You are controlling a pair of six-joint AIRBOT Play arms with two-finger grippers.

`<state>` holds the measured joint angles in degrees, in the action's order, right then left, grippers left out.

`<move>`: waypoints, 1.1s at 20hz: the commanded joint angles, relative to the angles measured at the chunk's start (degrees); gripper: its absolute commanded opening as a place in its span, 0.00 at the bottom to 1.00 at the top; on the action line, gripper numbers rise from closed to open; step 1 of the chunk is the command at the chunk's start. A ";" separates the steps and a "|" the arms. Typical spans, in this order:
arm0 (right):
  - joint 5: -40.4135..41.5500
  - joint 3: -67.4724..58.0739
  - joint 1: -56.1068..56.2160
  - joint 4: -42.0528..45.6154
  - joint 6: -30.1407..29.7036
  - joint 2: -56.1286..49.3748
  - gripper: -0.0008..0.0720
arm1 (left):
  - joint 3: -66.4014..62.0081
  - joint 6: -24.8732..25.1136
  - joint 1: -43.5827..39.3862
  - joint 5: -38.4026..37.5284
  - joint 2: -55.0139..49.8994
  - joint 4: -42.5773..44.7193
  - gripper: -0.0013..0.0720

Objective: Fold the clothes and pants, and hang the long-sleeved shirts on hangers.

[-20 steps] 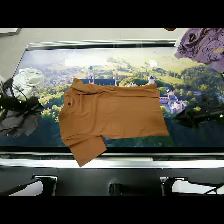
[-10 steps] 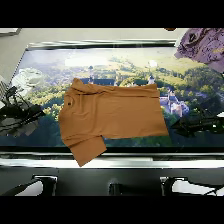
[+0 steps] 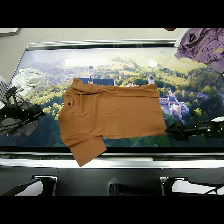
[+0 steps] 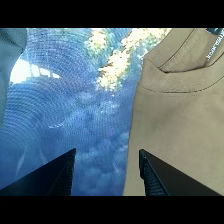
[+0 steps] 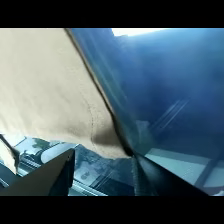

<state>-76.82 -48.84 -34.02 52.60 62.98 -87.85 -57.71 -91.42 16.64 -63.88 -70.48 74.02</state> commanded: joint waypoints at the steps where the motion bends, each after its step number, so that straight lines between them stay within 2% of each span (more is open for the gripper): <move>1: 3.08 2.73 0.00 -0.31 -1.33 -0.17 0.59 | 0.02 -0.09 0.07 0.07 0.04 -0.04 0.65; 9: 5.03 3.45 0.04 -1.16 -2.21 -0.48 0.57 | 0.02 -1.16 0.09 -0.31 0.04 -0.07 0.65; 10: 5.16 3.45 0.04 -1.20 -2.19 -0.74 0.54 | 0.02 -1.16 0.09 -0.31 0.04 -0.07 0.65; 11: 5.60 3.45 0.04 -1.38 -2.32 -0.83 0.46 | 0.02 -1.16 0.11 -0.33 0.04 -0.07 0.65; 14: 8.15 3.45 0.04 -1.51 -1.81 -0.83 0.38 | 0.74 -0.81 0.22 -0.57 0.15 -0.04 0.65; 17: 9.33 3.45 0.04 -1.62 -1.97 -0.83 0.06 | 7.10 3.78 2.75 -0.07 2.38 -3.63 0.65; 22: 9.09 3.45 0.04 -2.51 -2.34 -0.83 0.05 | 22.45 23.39 12.66 -0.42 6.47 -25.53 0.65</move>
<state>-73.93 -45.32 -34.02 51.29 60.86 -88.68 -42.22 -79.24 24.84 -63.66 -65.54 60.64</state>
